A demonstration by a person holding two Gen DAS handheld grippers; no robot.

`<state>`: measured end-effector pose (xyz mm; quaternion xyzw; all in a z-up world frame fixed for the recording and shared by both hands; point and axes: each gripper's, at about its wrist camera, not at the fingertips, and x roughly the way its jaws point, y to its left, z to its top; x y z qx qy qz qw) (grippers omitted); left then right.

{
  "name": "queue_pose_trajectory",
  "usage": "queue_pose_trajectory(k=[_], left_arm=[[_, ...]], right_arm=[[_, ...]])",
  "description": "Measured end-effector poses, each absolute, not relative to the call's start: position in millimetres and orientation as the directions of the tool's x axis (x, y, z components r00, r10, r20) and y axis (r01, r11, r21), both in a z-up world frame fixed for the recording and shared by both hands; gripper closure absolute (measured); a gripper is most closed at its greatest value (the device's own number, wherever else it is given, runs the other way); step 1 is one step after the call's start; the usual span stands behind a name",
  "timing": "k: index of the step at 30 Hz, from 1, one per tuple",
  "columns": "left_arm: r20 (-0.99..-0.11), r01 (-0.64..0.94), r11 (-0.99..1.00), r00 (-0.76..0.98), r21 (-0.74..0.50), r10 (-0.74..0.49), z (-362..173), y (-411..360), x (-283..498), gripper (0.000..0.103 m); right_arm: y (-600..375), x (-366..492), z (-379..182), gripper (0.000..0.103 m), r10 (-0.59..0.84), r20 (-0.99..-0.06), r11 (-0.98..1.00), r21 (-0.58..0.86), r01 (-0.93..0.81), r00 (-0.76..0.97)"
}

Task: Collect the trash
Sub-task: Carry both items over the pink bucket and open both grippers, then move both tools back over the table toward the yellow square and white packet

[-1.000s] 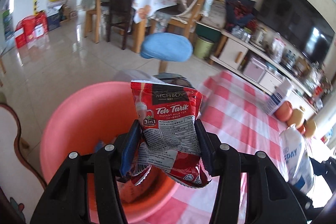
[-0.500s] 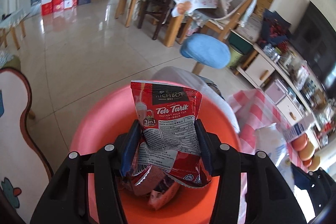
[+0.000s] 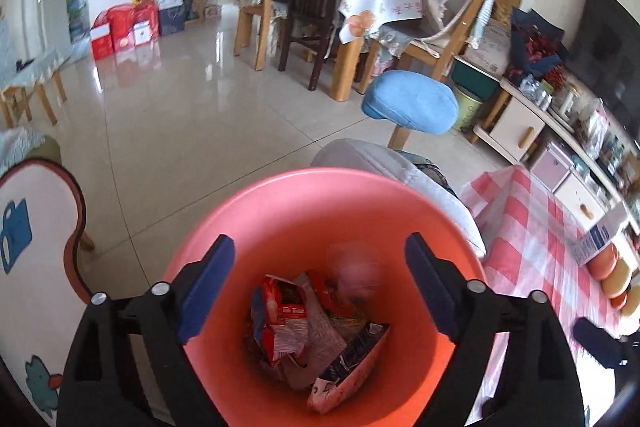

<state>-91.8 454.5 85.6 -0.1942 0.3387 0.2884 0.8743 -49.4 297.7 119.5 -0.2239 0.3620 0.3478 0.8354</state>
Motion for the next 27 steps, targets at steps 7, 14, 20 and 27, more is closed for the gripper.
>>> queue_pose_trajectory(k=[7,14,20,27], left_arm=[[-0.676,-0.554,0.828,0.645,-0.091,0.357,97.4,414.8,-83.7,0.010],[-0.645,-0.435,0.900,0.686,0.008,0.337,106.6,356.6,-80.4,0.010],[-0.629,-0.354,0.933,0.710,0.068,0.315,110.6,313.3,-81.6,0.010],[-0.634,-0.270,0.957,0.722,0.108,0.276,106.6,278.9,-86.7,0.010]], right_arm=[[227.7,-67.6,139.4,0.014,0.383,-0.718,0.745,-0.131,-0.654,0.581],[167.8,-83.2,152.0,0.014,0.361,-0.702,0.811,-0.088,-0.579,0.613],[131.1,-95.8,159.9,0.013,0.358,-0.685,0.847,-0.048,-0.529,0.635],[96.0,-109.2,161.4,0.013,0.339,-0.666,0.876,-0.033,-0.481,0.664]])
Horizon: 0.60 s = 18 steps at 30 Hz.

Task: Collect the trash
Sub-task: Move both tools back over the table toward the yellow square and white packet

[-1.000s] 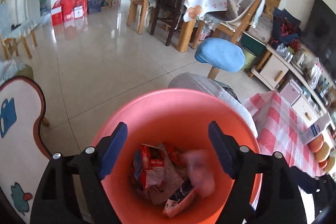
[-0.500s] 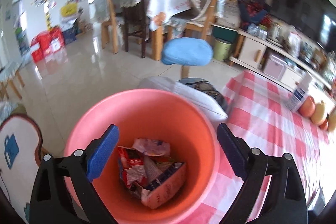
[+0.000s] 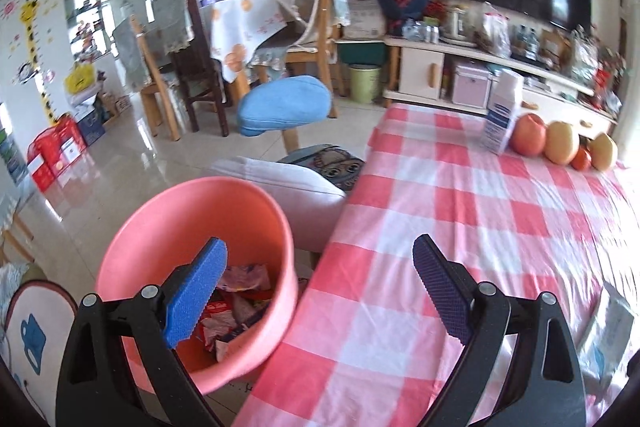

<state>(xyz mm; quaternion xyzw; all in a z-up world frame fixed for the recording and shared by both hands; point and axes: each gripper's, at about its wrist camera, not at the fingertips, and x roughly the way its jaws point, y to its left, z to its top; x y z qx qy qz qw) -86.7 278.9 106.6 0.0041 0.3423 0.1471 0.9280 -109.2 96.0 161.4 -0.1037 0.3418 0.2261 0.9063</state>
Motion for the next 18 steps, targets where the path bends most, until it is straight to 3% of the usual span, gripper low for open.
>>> queue_pose_trajectory(k=[18], left_arm=[[-0.648,-0.103,0.970,0.728,0.221,0.225,94.8,202.6,-115.8,0.010]], right_arm=[[43.6,-134.6,154.9,0.009,0.297,-0.640,0.913,-0.028,-0.408,0.709]])
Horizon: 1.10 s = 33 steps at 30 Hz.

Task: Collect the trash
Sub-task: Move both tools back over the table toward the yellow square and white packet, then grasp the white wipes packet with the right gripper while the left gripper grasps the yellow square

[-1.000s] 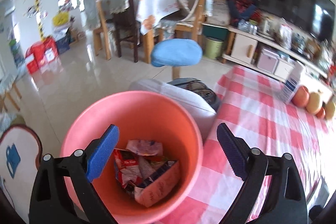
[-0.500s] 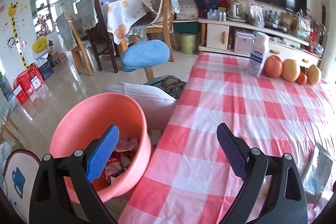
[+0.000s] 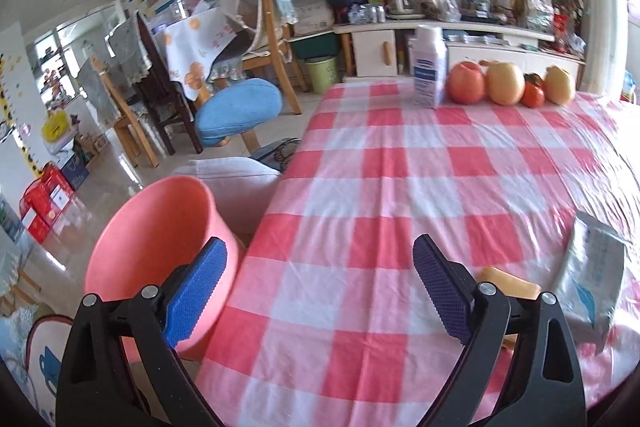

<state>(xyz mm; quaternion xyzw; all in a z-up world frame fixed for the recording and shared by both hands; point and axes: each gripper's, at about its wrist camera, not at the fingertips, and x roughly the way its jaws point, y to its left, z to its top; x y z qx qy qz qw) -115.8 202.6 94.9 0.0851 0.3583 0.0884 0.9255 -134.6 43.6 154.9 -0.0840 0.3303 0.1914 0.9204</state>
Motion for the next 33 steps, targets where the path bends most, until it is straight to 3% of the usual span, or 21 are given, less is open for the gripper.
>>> queue_pose_trajectory(k=[23,33], left_arm=[[-0.704,0.145,0.960,0.707,0.240,0.069,68.6,113.3,-145.1,0.010],[-0.746,0.214,0.945,0.664,0.246,0.044,51.7,90.1,-151.8,0.010]], right_arm=[[-32.4,-145.2,134.3,0.009,0.291,-0.663,0.948,0.102,-0.302,0.690],[-63.9,-132.7,104.1,0.009,0.245,-0.750,0.967,0.142,-0.211,0.614]])
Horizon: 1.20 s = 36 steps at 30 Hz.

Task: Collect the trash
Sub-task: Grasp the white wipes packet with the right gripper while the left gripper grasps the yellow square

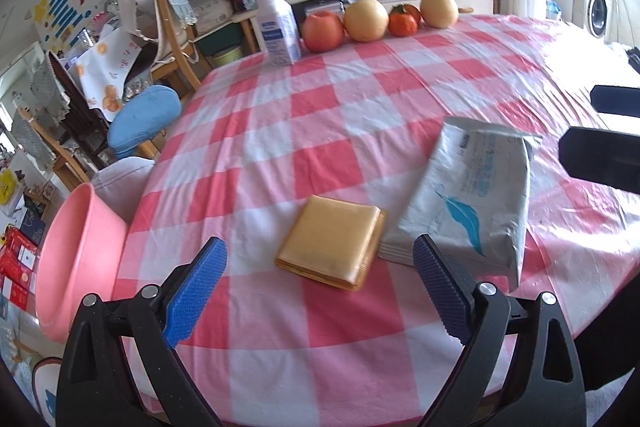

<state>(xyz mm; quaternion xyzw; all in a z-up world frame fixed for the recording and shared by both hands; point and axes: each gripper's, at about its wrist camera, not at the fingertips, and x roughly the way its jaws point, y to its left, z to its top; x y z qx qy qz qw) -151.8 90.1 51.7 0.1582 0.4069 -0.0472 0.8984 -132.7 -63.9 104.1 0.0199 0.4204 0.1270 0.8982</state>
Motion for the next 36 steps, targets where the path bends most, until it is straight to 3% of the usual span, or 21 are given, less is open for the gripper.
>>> queue_pose_trajectory(k=[9,12,14,27,30,32,36], left_arm=[[-0.782,0.180,0.963,0.621,0.200,0.046,43.8,109.1,-141.3,0.010],[-0.803,0.176,0.972,0.596,0.154,0.019,40.1,118.4,-136.5,0.010],[-0.816,0.180,0.975,0.578,0.134,0.006,35.6,122.0,-133.3,0.010],[-0.842,0.184,0.983,0.531,0.003,-0.097,19.2,129.9,-105.5,0.010],[-0.835,0.192,0.981,0.541,0.007,-0.100,18.3,126.9,-102.7,0.010],[-0.828,0.195,0.981,0.551,0.006,-0.105,18.4,125.3,-102.8,0.012],[-0.809,0.214,0.977,0.576,0.006,-0.121,22.0,120.1,-103.4,0.038]], right_arm=[[-81.8,-116.7,69.2,0.010,0.339,-0.799,0.941,0.295,-0.169,0.497],[-83.2,-111.2,58.5,0.022,0.396,-0.799,0.917,0.368,-0.153,0.452],[-82.3,-107.3,52.1,0.024,0.413,-0.801,0.909,0.394,-0.138,0.433],[-66.4,-79.1,39.9,0.026,0.359,-0.801,0.932,0.331,-0.146,0.479],[-62.5,-73.3,38.6,0.049,0.333,-0.795,0.943,0.296,-0.154,0.507],[-61.6,-68.6,37.7,0.054,0.346,-0.787,0.938,0.306,-0.165,0.511],[-59.3,-63.7,36.1,0.071,0.402,-0.765,0.915,0.362,-0.181,0.503]])
